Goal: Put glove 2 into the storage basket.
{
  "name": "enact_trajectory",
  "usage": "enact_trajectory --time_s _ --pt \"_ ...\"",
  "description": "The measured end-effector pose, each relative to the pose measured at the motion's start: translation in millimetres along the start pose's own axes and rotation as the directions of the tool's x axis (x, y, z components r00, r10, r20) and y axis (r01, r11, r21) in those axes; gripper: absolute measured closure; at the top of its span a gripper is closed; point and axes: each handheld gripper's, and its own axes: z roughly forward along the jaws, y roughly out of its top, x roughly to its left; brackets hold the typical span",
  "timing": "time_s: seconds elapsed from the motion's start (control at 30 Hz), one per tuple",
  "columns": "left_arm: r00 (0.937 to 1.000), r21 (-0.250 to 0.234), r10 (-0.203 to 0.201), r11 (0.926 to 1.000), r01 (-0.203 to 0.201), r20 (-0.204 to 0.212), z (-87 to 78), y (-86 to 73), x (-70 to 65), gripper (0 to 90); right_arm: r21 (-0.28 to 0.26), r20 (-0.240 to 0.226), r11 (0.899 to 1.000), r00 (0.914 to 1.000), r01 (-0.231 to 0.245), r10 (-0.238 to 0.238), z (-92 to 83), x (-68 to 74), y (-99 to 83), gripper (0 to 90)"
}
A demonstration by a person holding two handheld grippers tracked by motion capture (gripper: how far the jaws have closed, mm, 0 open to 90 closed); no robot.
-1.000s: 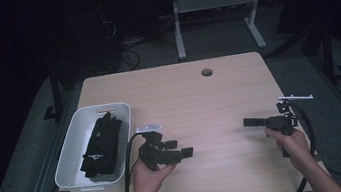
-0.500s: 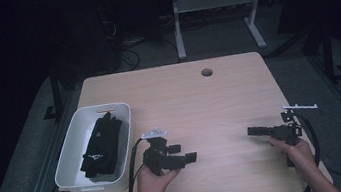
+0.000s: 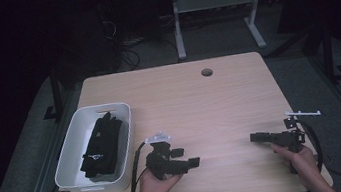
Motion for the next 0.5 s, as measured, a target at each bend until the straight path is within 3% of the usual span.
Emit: enact_trajectory --time_s 0.5 --pt "1.0000 -0.001 0.004 1.0000 -0.004 -0.002 3.2 -9.5 -0.1 20.9 -0.050 -0.014 0.998 0.9996 0.022 -0.023 -9.1 -1.2 -11.6 27.0"
